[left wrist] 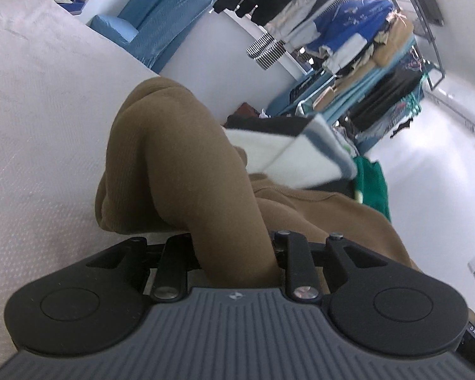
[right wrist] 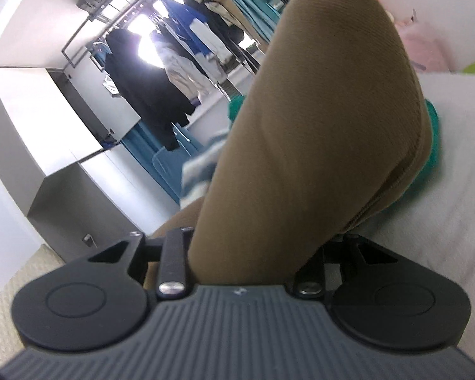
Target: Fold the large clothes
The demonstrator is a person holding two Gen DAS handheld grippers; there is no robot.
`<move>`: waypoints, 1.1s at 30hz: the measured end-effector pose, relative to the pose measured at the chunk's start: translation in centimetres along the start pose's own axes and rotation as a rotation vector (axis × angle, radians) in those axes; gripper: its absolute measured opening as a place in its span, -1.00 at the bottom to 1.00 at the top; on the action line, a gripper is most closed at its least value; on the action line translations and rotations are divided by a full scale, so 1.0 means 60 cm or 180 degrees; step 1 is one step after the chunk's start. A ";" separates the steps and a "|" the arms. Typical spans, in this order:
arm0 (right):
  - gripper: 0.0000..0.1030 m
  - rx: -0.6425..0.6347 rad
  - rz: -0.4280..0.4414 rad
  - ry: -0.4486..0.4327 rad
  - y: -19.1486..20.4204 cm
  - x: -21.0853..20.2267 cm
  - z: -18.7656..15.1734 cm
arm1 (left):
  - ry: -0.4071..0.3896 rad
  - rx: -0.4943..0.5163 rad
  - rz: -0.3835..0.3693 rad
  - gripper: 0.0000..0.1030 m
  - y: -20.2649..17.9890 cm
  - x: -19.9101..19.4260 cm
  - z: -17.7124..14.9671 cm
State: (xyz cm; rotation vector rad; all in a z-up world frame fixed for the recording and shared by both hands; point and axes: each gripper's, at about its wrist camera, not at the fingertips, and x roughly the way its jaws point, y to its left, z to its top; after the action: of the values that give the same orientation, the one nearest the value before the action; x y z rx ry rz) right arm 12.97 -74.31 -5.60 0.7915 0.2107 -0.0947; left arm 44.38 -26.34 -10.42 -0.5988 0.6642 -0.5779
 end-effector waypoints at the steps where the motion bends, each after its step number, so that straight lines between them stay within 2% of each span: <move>1: -0.24 0.0005 0.0001 0.0007 -0.001 -0.022 -0.007 | 0.0026 0.0007 -0.0003 -0.47 0.008 0.005 -0.006; 4: -0.24 0.0110 0.0002 0.0034 -0.004 -0.054 -0.035 | 0.0089 0.0059 0.0008 -0.47 0.038 -0.001 -0.030; 5: -0.24 0.0164 -0.0011 0.0049 -0.024 -0.041 -0.032 | 0.0118 0.0094 0.0022 -0.47 0.048 -0.006 -0.039; 8: -0.24 0.0281 -0.0081 0.0126 -0.032 -0.037 -0.062 | 0.0220 0.0093 0.0039 -0.47 0.081 -0.006 -0.066; 13: -0.24 0.0513 -0.0161 0.0251 -0.067 -0.038 -0.097 | 0.0250 0.0013 -0.0045 -0.46 0.122 -0.004 -0.095; 21: -0.19 0.0865 -0.0055 0.0143 -0.121 -0.052 -0.157 | 0.0233 -0.0063 -0.0178 -0.41 0.153 -0.016 -0.115; 26: -0.14 0.1134 0.0043 0.0142 -0.151 -0.057 -0.171 | 0.0244 -0.0129 -0.0204 -0.36 0.165 -0.035 -0.122; 30: -0.01 0.1234 -0.0014 0.0216 -0.153 -0.062 -0.170 | 0.0353 -0.0222 -0.0195 -0.13 0.178 -0.057 -0.121; 33: 0.04 0.1324 -0.0084 0.0275 -0.156 -0.072 -0.166 | 0.0412 -0.0240 -0.0142 -0.08 0.187 -0.083 -0.122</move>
State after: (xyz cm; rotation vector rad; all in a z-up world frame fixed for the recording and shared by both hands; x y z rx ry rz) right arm 5.69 -73.69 -17.95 1.2083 0.2881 -0.1317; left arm 39.29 -17.71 -20.61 -0.6518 0.7988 -0.6393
